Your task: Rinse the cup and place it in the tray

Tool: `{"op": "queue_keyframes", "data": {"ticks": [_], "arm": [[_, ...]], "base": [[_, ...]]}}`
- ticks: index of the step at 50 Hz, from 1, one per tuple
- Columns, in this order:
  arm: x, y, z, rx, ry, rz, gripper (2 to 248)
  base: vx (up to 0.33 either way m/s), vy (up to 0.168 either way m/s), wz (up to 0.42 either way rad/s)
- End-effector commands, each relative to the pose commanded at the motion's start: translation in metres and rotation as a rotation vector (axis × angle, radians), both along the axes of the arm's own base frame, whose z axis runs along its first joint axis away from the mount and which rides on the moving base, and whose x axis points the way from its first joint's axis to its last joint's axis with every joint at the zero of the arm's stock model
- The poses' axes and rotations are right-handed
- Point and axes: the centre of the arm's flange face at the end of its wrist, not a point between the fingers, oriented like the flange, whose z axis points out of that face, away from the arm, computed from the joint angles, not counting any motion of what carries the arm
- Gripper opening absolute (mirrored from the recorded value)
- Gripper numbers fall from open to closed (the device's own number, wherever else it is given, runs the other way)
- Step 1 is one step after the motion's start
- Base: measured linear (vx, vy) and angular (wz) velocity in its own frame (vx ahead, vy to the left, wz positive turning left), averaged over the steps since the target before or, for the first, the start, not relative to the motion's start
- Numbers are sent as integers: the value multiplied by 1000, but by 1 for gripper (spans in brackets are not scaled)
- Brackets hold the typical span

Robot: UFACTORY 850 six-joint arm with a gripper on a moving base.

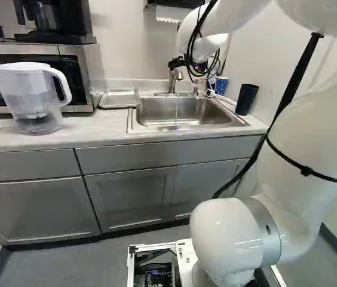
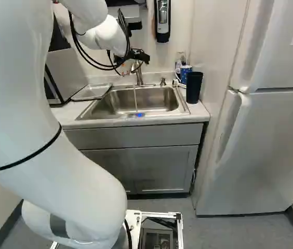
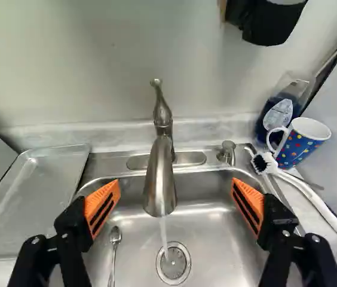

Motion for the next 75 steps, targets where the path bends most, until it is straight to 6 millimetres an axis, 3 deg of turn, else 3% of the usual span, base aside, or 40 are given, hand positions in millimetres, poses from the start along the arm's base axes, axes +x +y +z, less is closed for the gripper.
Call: {"op": "queue_keyframes", "data": {"ticks": [53, 75], "arm": [[-27, 1, -25, 5, 348, 1, 247], [-31, 1, -27, 5, 396, 1, 247]], "base": [[0, 0, 0], [0, 0, 0]]}}
